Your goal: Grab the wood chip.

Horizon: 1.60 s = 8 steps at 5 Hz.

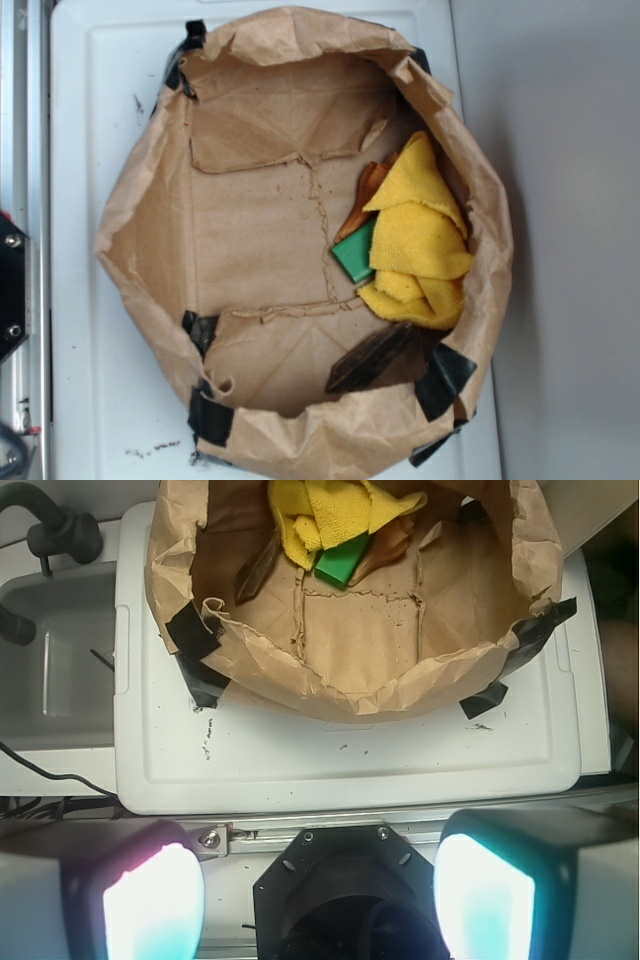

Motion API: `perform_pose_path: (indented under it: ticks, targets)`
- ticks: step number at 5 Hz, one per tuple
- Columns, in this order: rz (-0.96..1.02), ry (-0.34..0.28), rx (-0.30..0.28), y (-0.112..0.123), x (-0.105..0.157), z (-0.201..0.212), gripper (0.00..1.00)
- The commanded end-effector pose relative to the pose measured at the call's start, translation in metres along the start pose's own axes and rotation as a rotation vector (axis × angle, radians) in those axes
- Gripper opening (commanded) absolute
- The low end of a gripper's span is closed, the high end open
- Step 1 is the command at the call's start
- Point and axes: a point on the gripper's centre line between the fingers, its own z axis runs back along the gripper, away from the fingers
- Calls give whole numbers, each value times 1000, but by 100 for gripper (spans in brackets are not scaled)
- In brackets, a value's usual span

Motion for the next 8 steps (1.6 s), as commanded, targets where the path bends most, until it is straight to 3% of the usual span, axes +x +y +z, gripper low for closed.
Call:
perform_pose_path:
  ticks: [1, 2, 3, 4, 7, 8]
  targets:
    - [0, 0, 0, 0, 0, 0, 100]
    - [142, -17, -37, -18, 43, -7, 100]
    - [232, 36, -123, -29, 73, -12, 100]
    - [405, 66, -168, -29, 112, -39, 100]
    - [405, 66, -168, -29, 112, -39, 100]
    - [435, 18, -141, -17, 113, -77, 100]
